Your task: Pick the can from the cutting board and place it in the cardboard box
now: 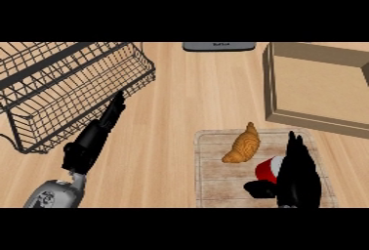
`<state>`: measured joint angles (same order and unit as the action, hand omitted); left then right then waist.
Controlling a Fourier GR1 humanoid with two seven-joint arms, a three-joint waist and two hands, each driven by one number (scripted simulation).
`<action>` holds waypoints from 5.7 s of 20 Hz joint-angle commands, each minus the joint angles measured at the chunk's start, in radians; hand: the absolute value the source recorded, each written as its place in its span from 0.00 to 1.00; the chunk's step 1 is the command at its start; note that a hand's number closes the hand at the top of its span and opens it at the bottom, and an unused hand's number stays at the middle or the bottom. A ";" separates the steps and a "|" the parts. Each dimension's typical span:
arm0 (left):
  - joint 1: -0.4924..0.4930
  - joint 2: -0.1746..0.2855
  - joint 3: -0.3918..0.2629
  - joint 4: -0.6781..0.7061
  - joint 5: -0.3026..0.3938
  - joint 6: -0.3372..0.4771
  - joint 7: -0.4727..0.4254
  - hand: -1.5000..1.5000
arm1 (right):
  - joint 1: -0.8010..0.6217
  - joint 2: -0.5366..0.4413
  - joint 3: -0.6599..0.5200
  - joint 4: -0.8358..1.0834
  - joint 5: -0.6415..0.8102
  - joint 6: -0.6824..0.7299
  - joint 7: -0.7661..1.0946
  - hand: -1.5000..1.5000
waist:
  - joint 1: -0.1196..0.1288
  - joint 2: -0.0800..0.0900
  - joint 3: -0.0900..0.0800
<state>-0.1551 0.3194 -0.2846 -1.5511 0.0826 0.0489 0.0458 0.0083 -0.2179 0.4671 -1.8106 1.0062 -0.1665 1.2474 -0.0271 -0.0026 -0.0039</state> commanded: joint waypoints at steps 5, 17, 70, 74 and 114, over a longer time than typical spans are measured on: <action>-0.048 -0.050 -0.015 -0.003 -0.011 0.004 0.051 0.50 | 0.010 0.170 -0.034 0.013 0.114 0.139 0.219 0.00 | 0.023 0.002 0.003; -0.085 -0.072 -0.004 -0.009 -0.034 -0.011 0.060 0.50 | 0.053 0.217 -0.109 0.085 0.175 0.171 0.142 0.00 | 0.031 0.001 0.004; -0.106 -0.120 0.119 0.074 -0.093 -0.135 0.029 0.50 | -0.106 -0.442 -0.860 -0.459 -0.603 0.510 -0.758 1.00 | 0.027 0.002 0.003; -0.036 -0.114 0.109 0.025 -0.098 -0.159 0.011 0.50 | -0.227 -0.463 -0.843 -0.235 -0.563 0.475 -0.812 1.00 | 0.037 0.004 0.003; -0.041 -0.206 0.141 0.017 -0.182 -0.172 0.020 0.50 | -0.869 -0.386 -0.828 1.288 -0.371 0.097 -1.386 0.00 | 0.052 0.011 0.005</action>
<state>-0.1903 0.1159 -0.1560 -1.5447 -0.1034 -0.1194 0.0761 -0.8076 -0.6031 -0.3160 -0.6100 0.6772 -0.0513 -0.0662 0.0261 0.0088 0.0016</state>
